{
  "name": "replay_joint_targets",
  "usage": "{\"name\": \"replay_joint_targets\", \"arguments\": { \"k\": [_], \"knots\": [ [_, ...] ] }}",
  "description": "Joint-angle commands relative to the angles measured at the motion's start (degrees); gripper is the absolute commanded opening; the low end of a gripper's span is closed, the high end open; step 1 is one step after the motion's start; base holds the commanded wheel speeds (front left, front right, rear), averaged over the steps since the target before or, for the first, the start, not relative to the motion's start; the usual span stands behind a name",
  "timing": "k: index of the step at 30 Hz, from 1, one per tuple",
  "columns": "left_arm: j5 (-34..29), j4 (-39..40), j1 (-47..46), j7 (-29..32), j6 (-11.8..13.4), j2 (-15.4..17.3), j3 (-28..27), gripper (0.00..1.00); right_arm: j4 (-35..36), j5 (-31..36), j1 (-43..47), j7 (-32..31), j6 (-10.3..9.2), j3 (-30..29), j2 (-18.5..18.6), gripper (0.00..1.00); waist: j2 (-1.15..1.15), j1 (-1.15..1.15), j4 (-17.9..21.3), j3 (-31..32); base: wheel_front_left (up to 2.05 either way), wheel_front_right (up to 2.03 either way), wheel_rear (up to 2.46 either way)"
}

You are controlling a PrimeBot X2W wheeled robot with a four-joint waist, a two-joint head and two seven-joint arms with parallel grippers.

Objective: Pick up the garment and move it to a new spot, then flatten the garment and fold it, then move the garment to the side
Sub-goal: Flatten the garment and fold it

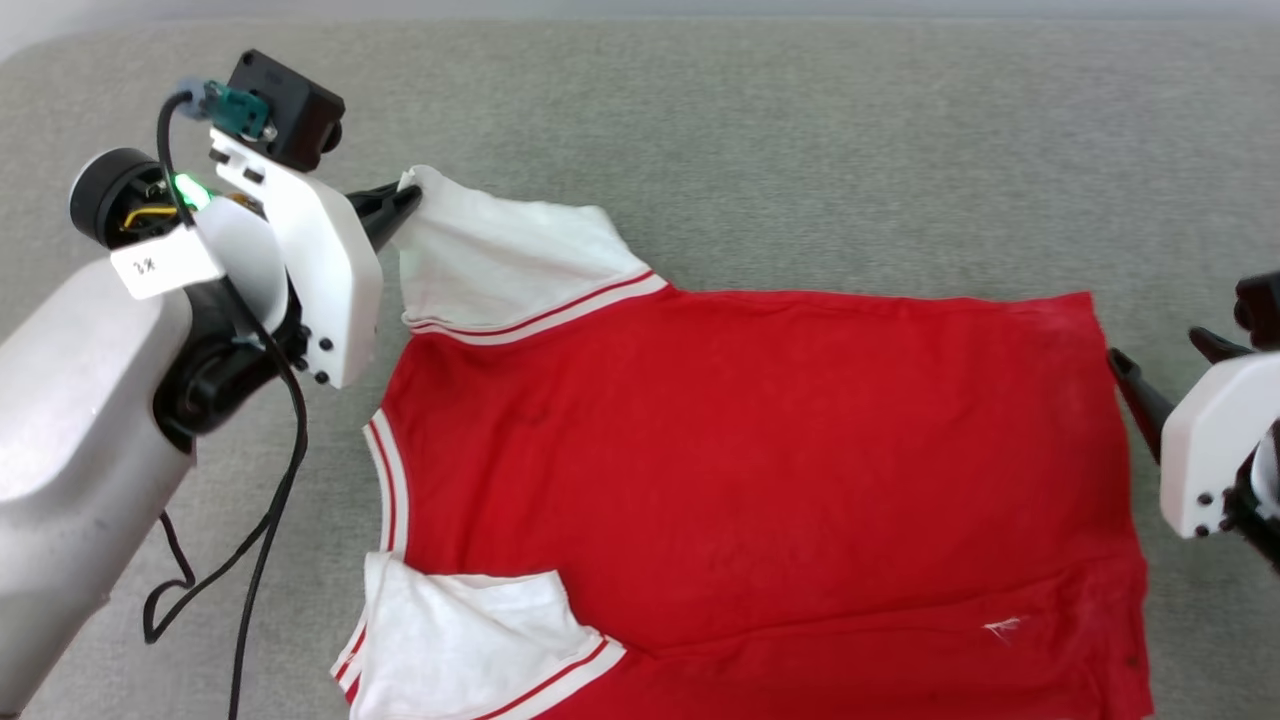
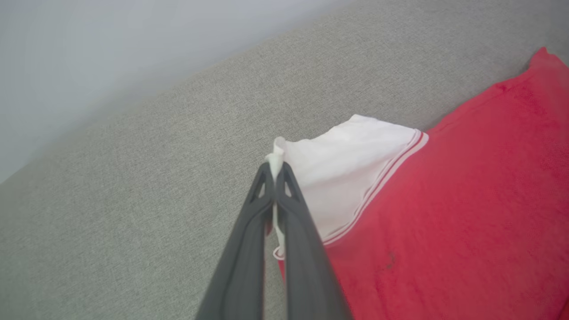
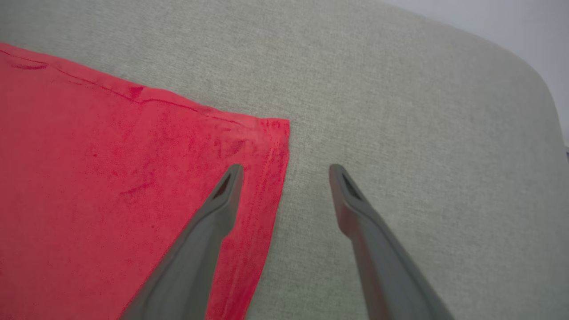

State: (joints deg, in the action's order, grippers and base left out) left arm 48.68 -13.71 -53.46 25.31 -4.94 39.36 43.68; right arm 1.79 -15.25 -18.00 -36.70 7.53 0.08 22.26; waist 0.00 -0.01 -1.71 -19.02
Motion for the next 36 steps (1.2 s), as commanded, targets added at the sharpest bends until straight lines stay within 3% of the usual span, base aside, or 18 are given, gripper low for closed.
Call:
{"name": "replay_joint_targets", "arguments": {
  "k": [1,4,9,16,26,27,28,32,36],
  "knots": [
    [-0.1,1.1,1.0,-0.4,0.5,0.3,-0.2,0.00,-0.4,-0.8,-1.4,-1.8,-0.08,0.1,0.2,1.00,0.00,0.01,-0.9,-0.5,0.00,0.00,0.00],
    [-0.6,5.6,2.3,-0.7,2.0,1.4,-0.4,0.00,-1.5,-2.5,-4.0,-8.6,-0.08,1.3,2.6,1.00,0.00,0.01,-2.0,-1.4,0.00,0.00,0.00],
    [-1.4,11.3,3.3,-0.9,3.7,2.2,-0.4,0.00,-4.3,-3.7,-8.2,-12.7,-0.07,2.1,4.3,1.00,0.00,0.01,-4.0,-3.4,0.00,0.00,0.00],
    [-2.2,14.5,3.7,-1.6,4.3,2.1,0.0,0.00,-8.5,-3.5,-10.8,-15.1,-0.08,5.6,6.3,1.00,0.00,0.01,-5.9,-5.5,0.00,0.00,0.00],
    [-2.3,15.5,4.4,-3.0,4.8,1.4,0.3,0.00,-13.1,-6.5,-9.1,-13.7,0.03,12.9,8.1,0.98,0.00,0.01,-7.6,-7.2,0.00,0.00,0.00],
    [-2.2,15.3,4.7,-3.1,4.9,1.4,0.4,0.00,-13.4,-7.0,-8.9,-13.0,0.04,13.6,8.2,0.07,0.00,0.01,-7.7,-7.1,0.00,0.00,0.00],
    [-2.1,15.1,4.9,-3.3,5.0,1.5,0.4,0.00,-14.0,-7.5,-8.8,-12.1,0.03,13.4,8.2,0.00,0.00,0.01,-7.8,-6.9,0.00,0.00,0.00],
    [-1.6,14.5,5.8,-4.2,5.4,1.7,0.1,0.00,-15.9,-8.0,-9.2,-6.5,-0.07,10.8,8.3,0.00,0.00,0.01,-7.6,-5.8,0.00,0.00,0.00],
    [-1.2,13.9,7.6,-5.4,6.1,1.8,-0.2,0.00,-17.1,-11.1,-9.0,-0.8,-0.08,7.4,5.8,0.00,0.00,0.01,-7.4,-3.6,0.00,0.00,0.00]
  ]
}}
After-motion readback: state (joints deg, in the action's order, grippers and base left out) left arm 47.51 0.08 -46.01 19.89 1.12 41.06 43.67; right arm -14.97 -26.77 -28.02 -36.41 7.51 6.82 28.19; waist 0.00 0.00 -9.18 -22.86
